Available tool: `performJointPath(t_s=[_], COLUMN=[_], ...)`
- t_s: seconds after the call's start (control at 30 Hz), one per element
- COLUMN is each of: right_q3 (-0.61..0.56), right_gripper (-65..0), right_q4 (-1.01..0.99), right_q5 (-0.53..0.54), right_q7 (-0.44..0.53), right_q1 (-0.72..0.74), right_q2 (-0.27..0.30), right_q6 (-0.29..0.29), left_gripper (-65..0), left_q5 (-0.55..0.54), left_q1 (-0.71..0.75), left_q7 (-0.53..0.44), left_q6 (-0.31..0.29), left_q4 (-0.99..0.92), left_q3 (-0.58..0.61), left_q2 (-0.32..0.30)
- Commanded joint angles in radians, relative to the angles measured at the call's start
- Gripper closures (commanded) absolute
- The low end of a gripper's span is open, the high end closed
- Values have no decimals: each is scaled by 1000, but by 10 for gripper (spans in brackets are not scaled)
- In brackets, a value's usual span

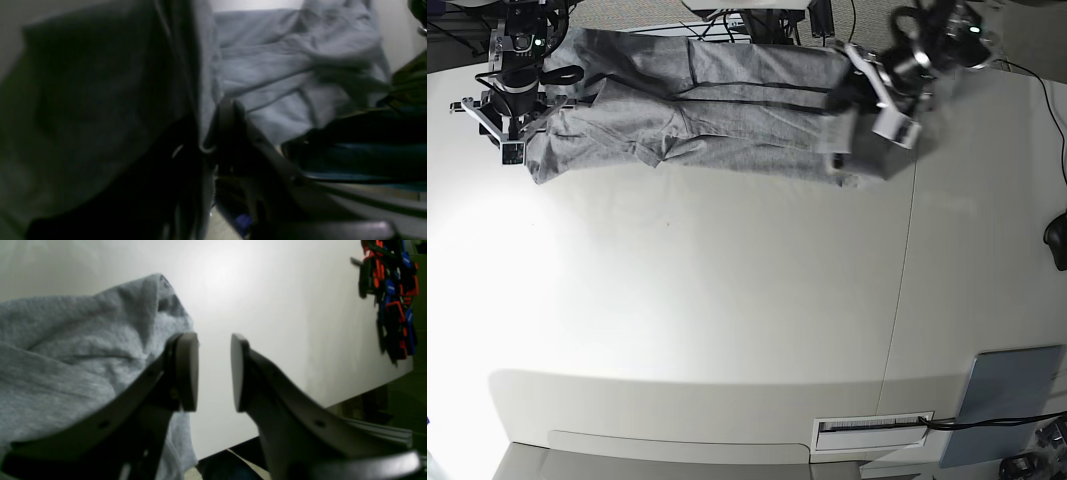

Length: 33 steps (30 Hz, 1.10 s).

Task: Fold the T-shirt properly
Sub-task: 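Carry the strip end with the left gripper toward the right gripper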

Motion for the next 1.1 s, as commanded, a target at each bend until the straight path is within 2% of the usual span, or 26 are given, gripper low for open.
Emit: performJointPath(t_s=[0.0, 0.13, 0.3, 0.63, 0.87, 1.07], right_q3=[8, 8, 8, 8, 8, 8], right_gripper=[-172, -172, -172, -172, -172, -172], right_q4=[18, 18, 18, 18, 18, 18], right_q5=[-12, -12, -12, -13, -13, -13], right_q7=[22, 21, 19, 18, 16, 18], right_q1=[0, 0, 0, 0, 0, 0], right_q2=[12, 12, 12, 12, 12, 11], right_q6=[-12, -12, -12, -12, -12, -12], left_gripper=[0, 0, 0, 0, 0, 0], left_q5=[17, 113, 120, 206, 209, 200], left_q1=[-14, -69, -103, -203, -238, -266], left_q7=[-26, -24, -26, -51, -56, -56], left_q6=[16, 34, 34, 34, 32, 14], left_q4=[18, 14, -9, -77, -146, -201], left_q3=[30, 134, 225, 427, 447, 449], left_q2=[4, 59, 111, 116, 163, 166])
